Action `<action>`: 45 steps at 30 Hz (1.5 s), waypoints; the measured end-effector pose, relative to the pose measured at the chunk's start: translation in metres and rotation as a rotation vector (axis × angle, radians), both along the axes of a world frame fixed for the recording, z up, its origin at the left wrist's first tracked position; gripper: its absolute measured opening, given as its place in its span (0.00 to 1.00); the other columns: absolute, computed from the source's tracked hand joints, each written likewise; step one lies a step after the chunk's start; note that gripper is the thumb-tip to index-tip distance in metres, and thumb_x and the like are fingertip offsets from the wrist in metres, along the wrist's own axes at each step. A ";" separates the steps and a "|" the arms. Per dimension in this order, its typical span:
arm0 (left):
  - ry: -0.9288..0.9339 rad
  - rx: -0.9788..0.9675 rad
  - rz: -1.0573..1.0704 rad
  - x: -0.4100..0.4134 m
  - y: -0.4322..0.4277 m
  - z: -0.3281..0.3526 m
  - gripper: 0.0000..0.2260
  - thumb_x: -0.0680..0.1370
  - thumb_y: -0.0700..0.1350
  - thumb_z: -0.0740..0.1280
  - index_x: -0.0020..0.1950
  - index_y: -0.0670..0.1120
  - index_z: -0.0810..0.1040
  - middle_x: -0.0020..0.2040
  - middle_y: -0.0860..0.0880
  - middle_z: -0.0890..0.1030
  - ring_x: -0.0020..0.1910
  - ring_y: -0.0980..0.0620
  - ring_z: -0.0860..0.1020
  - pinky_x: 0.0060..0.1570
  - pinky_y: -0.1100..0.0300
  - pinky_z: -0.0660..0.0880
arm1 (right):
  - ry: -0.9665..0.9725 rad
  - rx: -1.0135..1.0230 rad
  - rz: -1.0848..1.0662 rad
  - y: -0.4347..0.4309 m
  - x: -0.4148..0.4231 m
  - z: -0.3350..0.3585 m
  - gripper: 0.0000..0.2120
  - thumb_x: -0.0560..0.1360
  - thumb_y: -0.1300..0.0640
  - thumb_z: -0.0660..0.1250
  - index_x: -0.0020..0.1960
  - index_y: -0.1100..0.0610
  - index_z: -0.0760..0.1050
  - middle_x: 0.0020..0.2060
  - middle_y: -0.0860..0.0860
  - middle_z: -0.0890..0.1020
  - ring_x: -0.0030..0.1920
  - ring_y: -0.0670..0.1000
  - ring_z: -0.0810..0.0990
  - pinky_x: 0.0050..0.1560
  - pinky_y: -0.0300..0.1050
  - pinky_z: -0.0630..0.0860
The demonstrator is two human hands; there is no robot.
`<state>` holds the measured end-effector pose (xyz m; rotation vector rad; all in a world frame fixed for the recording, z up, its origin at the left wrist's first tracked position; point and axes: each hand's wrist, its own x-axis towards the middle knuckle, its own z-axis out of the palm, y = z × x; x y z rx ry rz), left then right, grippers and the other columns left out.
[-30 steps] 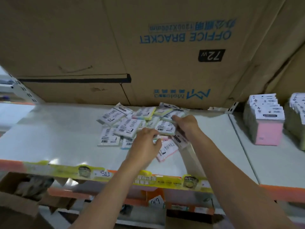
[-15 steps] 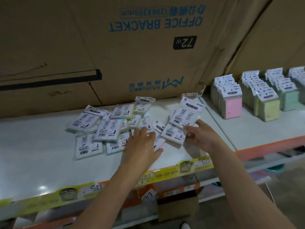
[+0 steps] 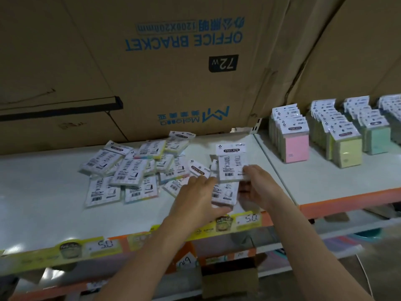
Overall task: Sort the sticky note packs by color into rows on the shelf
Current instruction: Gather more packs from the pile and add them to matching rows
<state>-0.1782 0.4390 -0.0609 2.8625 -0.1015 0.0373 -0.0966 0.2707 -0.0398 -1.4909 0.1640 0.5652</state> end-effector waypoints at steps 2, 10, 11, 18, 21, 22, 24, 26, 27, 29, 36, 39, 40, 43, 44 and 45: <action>-0.061 0.052 0.053 0.003 -0.005 -0.004 0.34 0.67 0.72 0.66 0.63 0.49 0.71 0.55 0.49 0.75 0.55 0.47 0.73 0.43 0.55 0.68 | -0.022 0.005 -0.007 -0.001 0.000 -0.005 0.07 0.81 0.60 0.58 0.56 0.62 0.71 0.42 0.60 0.85 0.40 0.60 0.85 0.39 0.56 0.82; -0.201 0.064 0.178 0.011 -0.004 -0.001 0.31 0.65 0.66 0.74 0.59 0.49 0.74 0.55 0.50 0.76 0.56 0.46 0.70 0.49 0.52 0.70 | -0.064 0.087 -0.021 -0.002 0.006 -0.018 0.17 0.75 0.71 0.69 0.60 0.58 0.72 0.49 0.58 0.85 0.48 0.58 0.86 0.47 0.57 0.84; -0.161 0.091 0.201 0.011 0.004 0.002 0.32 0.66 0.66 0.74 0.62 0.49 0.72 0.59 0.49 0.74 0.59 0.45 0.69 0.52 0.51 0.70 | -0.059 0.072 -0.023 -0.001 0.009 -0.019 0.17 0.74 0.71 0.69 0.60 0.58 0.73 0.50 0.58 0.85 0.49 0.58 0.86 0.49 0.57 0.83; 0.062 0.265 0.312 0.022 0.040 0.018 0.28 0.72 0.67 0.66 0.60 0.47 0.71 0.58 0.45 0.76 0.60 0.43 0.72 0.44 0.53 0.65 | -0.040 0.000 0.000 -0.004 0.020 -0.022 0.05 0.74 0.69 0.70 0.49 0.65 0.81 0.45 0.59 0.87 0.44 0.56 0.87 0.43 0.48 0.83; -0.029 0.279 0.310 0.022 0.036 0.017 0.22 0.77 0.59 0.60 0.60 0.43 0.74 0.55 0.43 0.79 0.57 0.42 0.74 0.41 0.53 0.64 | -0.084 -0.087 0.002 -0.008 0.021 -0.020 0.04 0.73 0.65 0.72 0.47 0.62 0.83 0.45 0.57 0.87 0.47 0.58 0.87 0.55 0.57 0.81; -0.078 0.261 0.327 0.022 0.036 0.018 0.20 0.78 0.57 0.59 0.58 0.42 0.75 0.52 0.42 0.80 0.54 0.42 0.75 0.40 0.54 0.64 | -0.092 -0.098 -0.003 -0.008 0.020 -0.019 0.05 0.72 0.65 0.73 0.48 0.62 0.82 0.45 0.57 0.87 0.47 0.59 0.86 0.56 0.59 0.81; -0.170 0.259 0.343 0.022 0.038 0.021 0.18 0.80 0.53 0.58 0.55 0.41 0.77 0.46 0.42 0.81 0.48 0.42 0.77 0.36 0.55 0.64 | -0.090 -0.098 -0.004 -0.003 0.014 -0.015 0.08 0.72 0.64 0.72 0.50 0.64 0.79 0.47 0.58 0.86 0.49 0.59 0.86 0.57 0.61 0.80; -0.211 0.290 0.333 0.021 0.039 0.023 0.17 0.81 0.51 0.57 0.52 0.40 0.77 0.43 0.42 0.81 0.44 0.43 0.78 0.33 0.56 0.62 | -0.047 -0.047 0.045 0.011 0.005 -0.012 0.07 0.74 0.66 0.70 0.51 0.64 0.76 0.47 0.59 0.86 0.47 0.60 0.86 0.52 0.60 0.82; -0.218 0.300 0.325 0.019 0.038 0.023 0.17 0.81 0.51 0.56 0.52 0.41 0.78 0.42 0.43 0.81 0.43 0.43 0.78 0.32 0.56 0.62 | -0.017 -0.011 0.091 0.022 -0.002 -0.009 0.04 0.76 0.66 0.68 0.50 0.63 0.75 0.44 0.58 0.87 0.45 0.59 0.87 0.46 0.58 0.84; -0.227 0.304 0.316 0.014 0.032 0.023 0.16 0.82 0.51 0.57 0.53 0.41 0.78 0.41 0.43 0.82 0.42 0.44 0.79 0.31 0.56 0.62 | 0.018 0.047 0.167 0.045 -0.012 -0.004 0.03 0.78 0.67 0.64 0.48 0.61 0.75 0.36 0.55 0.87 0.38 0.56 0.87 0.34 0.52 0.83; -0.282 0.010 0.248 -0.002 0.030 0.023 0.18 0.81 0.57 0.59 0.57 0.44 0.78 0.47 0.45 0.82 0.49 0.43 0.77 0.38 0.55 0.69 | -0.077 0.080 0.248 0.065 -0.012 -0.006 0.19 0.80 0.45 0.65 0.54 0.61 0.79 0.46 0.58 0.85 0.46 0.58 0.85 0.49 0.56 0.82; -0.175 -0.106 0.259 0.005 0.048 0.026 0.17 0.81 0.56 0.62 0.62 0.45 0.75 0.54 0.45 0.77 0.57 0.44 0.74 0.45 0.54 0.68 | -0.128 0.045 0.272 0.070 -0.008 -0.008 0.10 0.77 0.53 0.71 0.54 0.58 0.81 0.47 0.58 0.86 0.47 0.56 0.86 0.46 0.53 0.84; -0.109 -0.099 0.266 0.009 0.055 0.027 0.19 0.80 0.56 0.63 0.66 0.45 0.74 0.58 0.45 0.76 0.60 0.44 0.72 0.49 0.53 0.69 | -0.115 0.032 0.267 0.073 -0.006 -0.008 0.08 0.76 0.56 0.72 0.52 0.59 0.81 0.45 0.58 0.86 0.44 0.55 0.86 0.41 0.49 0.83; 0.019 0.034 0.270 0.022 0.068 0.029 0.27 0.79 0.61 0.63 0.72 0.46 0.71 0.66 0.44 0.72 0.67 0.44 0.68 0.57 0.51 0.69 | -0.103 -0.080 0.241 0.074 -0.002 -0.006 0.07 0.73 0.59 0.71 0.50 0.61 0.80 0.41 0.57 0.85 0.36 0.51 0.83 0.29 0.40 0.73; 0.025 0.096 0.258 0.024 0.069 0.028 0.26 0.80 0.61 0.61 0.71 0.46 0.72 0.65 0.44 0.73 0.67 0.44 0.69 0.56 0.51 0.70 | -0.106 -0.101 0.224 0.072 -0.002 -0.006 0.08 0.73 0.59 0.70 0.50 0.61 0.80 0.42 0.57 0.85 0.35 0.50 0.82 0.28 0.39 0.71; 0.021 0.171 0.238 0.025 0.067 0.027 0.25 0.81 0.61 0.59 0.70 0.46 0.73 0.64 0.44 0.74 0.65 0.44 0.70 0.54 0.52 0.71 | -0.105 -0.101 0.210 0.071 -0.002 -0.007 0.08 0.73 0.59 0.69 0.50 0.60 0.80 0.43 0.57 0.86 0.34 0.50 0.82 0.27 0.39 0.71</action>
